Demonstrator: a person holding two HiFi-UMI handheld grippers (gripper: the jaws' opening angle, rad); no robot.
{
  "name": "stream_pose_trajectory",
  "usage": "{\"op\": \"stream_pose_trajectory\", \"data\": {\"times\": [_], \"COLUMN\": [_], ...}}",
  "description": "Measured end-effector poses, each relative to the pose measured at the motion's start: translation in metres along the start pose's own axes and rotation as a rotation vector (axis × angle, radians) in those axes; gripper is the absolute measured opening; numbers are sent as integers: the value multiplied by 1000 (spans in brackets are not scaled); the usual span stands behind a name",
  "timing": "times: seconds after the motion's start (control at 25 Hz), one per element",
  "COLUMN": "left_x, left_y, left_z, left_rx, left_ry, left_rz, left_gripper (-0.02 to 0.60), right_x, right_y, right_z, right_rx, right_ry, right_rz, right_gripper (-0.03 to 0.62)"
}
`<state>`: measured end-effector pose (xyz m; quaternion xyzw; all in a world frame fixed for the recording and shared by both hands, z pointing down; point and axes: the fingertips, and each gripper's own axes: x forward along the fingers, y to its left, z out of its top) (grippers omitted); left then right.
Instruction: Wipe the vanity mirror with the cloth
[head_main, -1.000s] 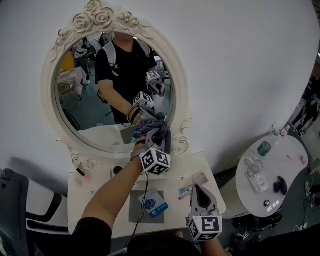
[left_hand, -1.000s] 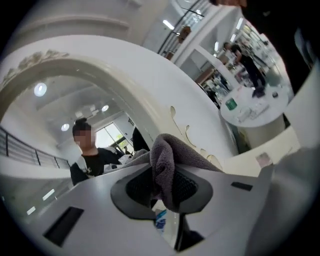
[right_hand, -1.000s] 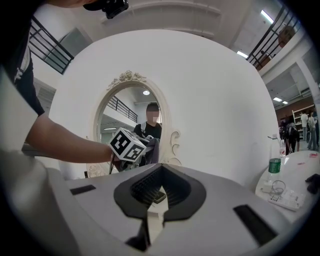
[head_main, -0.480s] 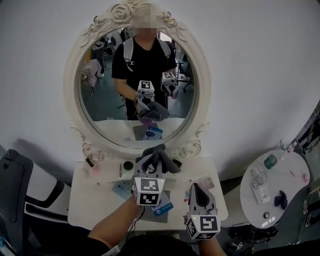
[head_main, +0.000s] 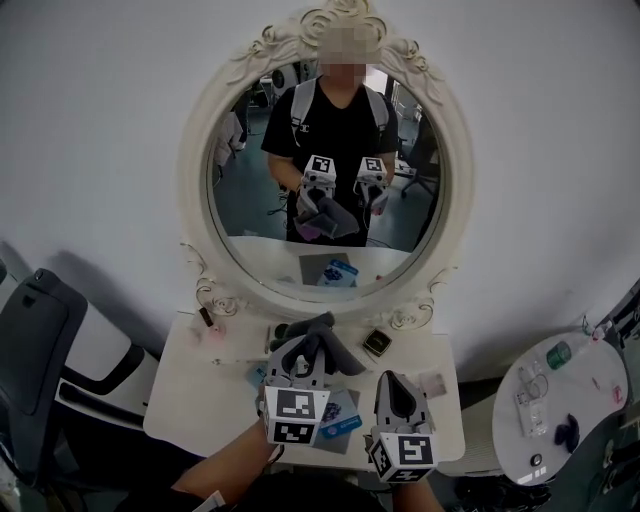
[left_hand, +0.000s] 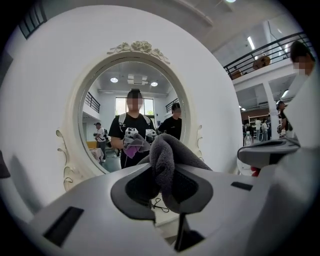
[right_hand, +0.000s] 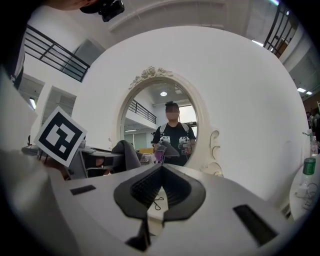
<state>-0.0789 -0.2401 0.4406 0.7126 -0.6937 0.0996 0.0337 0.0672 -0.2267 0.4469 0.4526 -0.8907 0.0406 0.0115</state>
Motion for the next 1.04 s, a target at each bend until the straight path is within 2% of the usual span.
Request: {"op": "stream_pose_trajectory", "data": {"times": [0.2,1.04], "left_x": [-4,4], "left_y": [5,-1], "left_z": [-10,-24], "left_rx": [15,26], "left_ry": [15,50], "left_rz": [-3,-23], "left_gripper": [75,75], "right_x": [8,12], "right_y": [6,6], "right_z": [-4,-2], "right_rx": [37,-2], "right_ry": [12,13], "right_rz": [29,16], "right_gripper": [11,11]}}
